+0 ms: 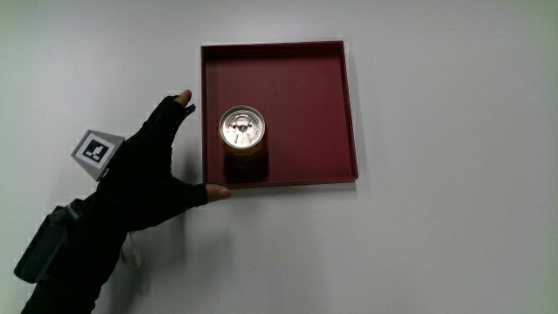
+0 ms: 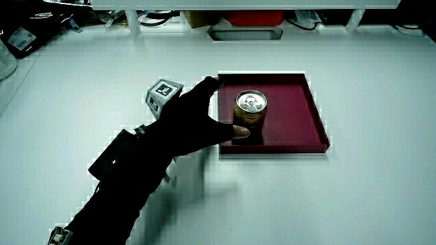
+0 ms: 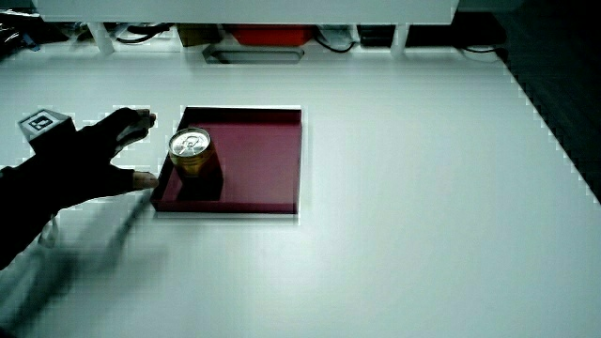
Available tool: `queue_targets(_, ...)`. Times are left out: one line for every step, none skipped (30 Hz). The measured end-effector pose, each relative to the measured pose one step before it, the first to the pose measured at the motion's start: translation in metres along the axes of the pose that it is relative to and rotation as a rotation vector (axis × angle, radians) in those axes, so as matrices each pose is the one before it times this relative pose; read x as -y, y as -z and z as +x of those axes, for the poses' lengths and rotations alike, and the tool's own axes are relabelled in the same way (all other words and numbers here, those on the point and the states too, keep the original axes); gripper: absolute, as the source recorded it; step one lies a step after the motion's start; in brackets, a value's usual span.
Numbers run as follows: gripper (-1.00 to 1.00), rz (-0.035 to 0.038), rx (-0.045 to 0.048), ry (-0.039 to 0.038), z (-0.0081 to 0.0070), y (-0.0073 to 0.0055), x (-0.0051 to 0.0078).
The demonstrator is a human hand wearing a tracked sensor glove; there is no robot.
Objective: Pick red bull from plate
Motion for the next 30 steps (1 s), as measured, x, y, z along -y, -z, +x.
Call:
queue_targets(0.0, -0.0047, 0.00463, -0.01547, -0.0011, 0.00121, -0.00306)
queue_targets(0.0, -0.00763, 0.02255, -0.00828, 0.00119, 0.00183, -0.00301)
queue_targets(0.0, 0.00329, -0.01265, -0.0297, -0.00131, 0.00122, -0.00316)
queue_targets(0.0, -0.00253, -0.01628, -0.01968, -0.00272, 0.0012, -0.00387)
queue_targets(0.0, -0.00657, 0.0301, 0.00805, 0.00274, 0.00231, -0.00322)
queue_targets(0.0, -0.00167, 0.01023, -0.01643, 0.00052, 0.00185, -0.00307)
queue_targets(0.0, -0.0096, 0.00369, 0.01202, -0.00011, 0.00171, -0.00404)
queue_targets(0.0, -0.00218, 0.00773, -0.03439, -0.00057, 0.00168, -0.00331)
queue_targets(0.0, 0.00032, -0.00096, 0.00261, -0.00212, 0.00142, -0.00432)
queue_targets(0.0, -0.007, 0.01389, 0.0047, 0.00112, 0.00165, -0.00319)
queue_targets(0.0, 0.00112, -0.00011, -0.00519, 0.00055, 0.00134, -0.00284)
queue_targets(0.0, -0.00112, 0.01054, -0.0125, 0.00151, 0.00162, -0.00216)
queue_targets(0.0, -0.00542, 0.00283, 0.02896, -0.00174, 0.00128, -0.00361)
queue_targets(0.0, 0.00206, 0.00152, -0.01854, 0.00084, 0.00147, -0.00133)
queue_targets(0.0, -0.00017, -0.00624, 0.01456, -0.00267, 0.00075, -0.00305)
queue_targets(0.0, 0.00555, 0.00422, -0.01242, 0.00067, 0.00105, -0.00164)
queue_targets(0.0, 0.00025, -0.00034, -0.00317, -0.00118, 0.00092, -0.00241)
queue_targets(0.0, 0.00048, 0.00527, 0.00664, 0.00023, 0.0012, -0.00199)
queue_targets(0.0, 0.00107, -0.01665, -0.0112, 0.00062, 0.00093, -0.00137)
queue_targets(0.0, 0.00009, 0.01232, 0.01272, -0.0008, 0.00145, -0.00178)
queue_targets(0.0, -0.0004, 0.00633, -0.00059, 0.001, 0.00128, -0.00067)
queue_targets(0.0, 0.00203, -0.00248, 0.00213, -0.0006, 0.00071, -0.00099)
queue_targets(0.0, 0.00281, -0.00849, -0.00076, 0.00071, 0.00058, -0.00041)
queue_targets(0.0, 0.00318, -0.00522, 0.00209, -0.00094, 0.00048, -0.00102)
queue_targets(0.0, -0.00194, 0.00786, 0.01128, 0.00083, 0.00065, -0.00035)
queue_targets(0.0, 0.00132, -0.00075, -0.00705, 0.00079, 0.00012, 0.00034)
queue_targets(0.0, 0.0068, -0.00455, 0.00499, -0.00036, -0.00016, -0.00013)
queue_targets(0.0, 0.00058, 0.00533, 0.01233, -0.00079, 0.00009, -0.00049)
queue_targets(0.0, 0.00146, -0.00802, -0.00542, 0.00054, -0.00013, 0.00031)
queue_targets(0.0, -0.00047, -0.00016, -0.00804, 0.00151, 0.00003, 0.00054)
